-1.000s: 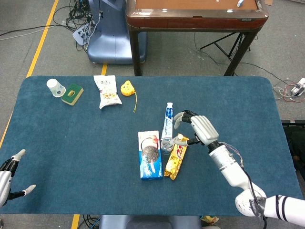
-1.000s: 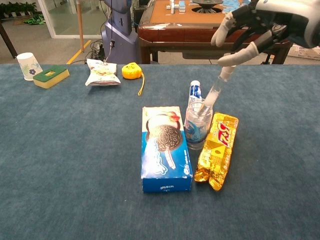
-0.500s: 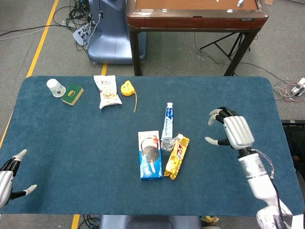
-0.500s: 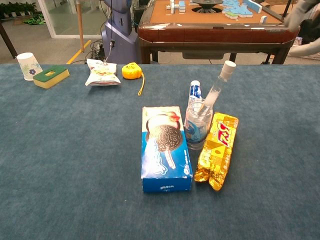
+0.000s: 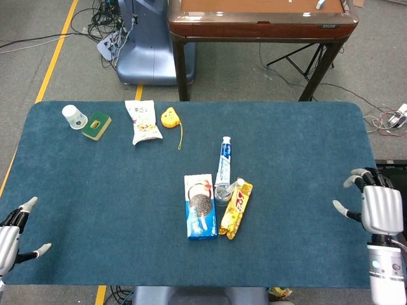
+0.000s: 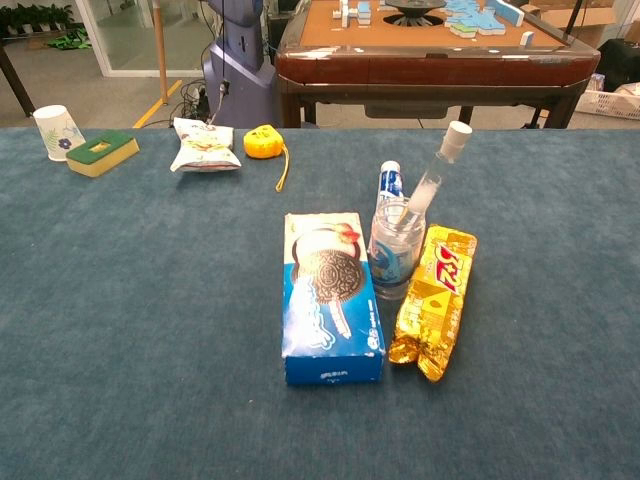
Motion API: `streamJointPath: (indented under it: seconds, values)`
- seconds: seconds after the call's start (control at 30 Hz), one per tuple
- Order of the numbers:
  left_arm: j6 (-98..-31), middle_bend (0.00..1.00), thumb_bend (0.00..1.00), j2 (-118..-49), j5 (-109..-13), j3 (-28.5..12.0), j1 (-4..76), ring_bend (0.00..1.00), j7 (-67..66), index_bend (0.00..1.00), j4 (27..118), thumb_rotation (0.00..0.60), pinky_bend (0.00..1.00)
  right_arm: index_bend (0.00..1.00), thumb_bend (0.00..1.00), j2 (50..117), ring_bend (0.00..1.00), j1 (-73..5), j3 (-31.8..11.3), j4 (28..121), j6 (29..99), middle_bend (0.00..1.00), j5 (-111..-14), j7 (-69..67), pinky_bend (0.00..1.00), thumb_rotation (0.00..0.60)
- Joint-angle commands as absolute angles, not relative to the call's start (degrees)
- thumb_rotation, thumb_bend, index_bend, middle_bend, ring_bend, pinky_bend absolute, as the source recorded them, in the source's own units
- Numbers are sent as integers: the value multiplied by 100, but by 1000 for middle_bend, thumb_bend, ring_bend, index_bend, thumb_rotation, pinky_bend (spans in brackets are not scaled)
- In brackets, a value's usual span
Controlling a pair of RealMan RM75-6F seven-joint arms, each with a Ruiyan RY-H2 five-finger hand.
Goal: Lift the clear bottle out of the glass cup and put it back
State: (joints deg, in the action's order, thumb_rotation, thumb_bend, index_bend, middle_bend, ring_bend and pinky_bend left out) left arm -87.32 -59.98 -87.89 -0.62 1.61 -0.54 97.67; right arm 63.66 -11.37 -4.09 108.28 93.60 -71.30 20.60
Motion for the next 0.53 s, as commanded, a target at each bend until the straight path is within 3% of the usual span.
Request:
streamJointPath:
  seconds: [0.03,0.53]
  values:
    - [-8738,155,92,-6013,-8783,-71,164,188,-53,0,9751,600,436,497,0,6429,203,-835,-289,10558,9554,324,-7232,1819,281,600]
    - [-8705,155,93,-6054,-8788,-94,212,188,73,0,9695,600,437,497,0,6354,203,-717,-412,10213,8922,324,-7186,1249,281,600]
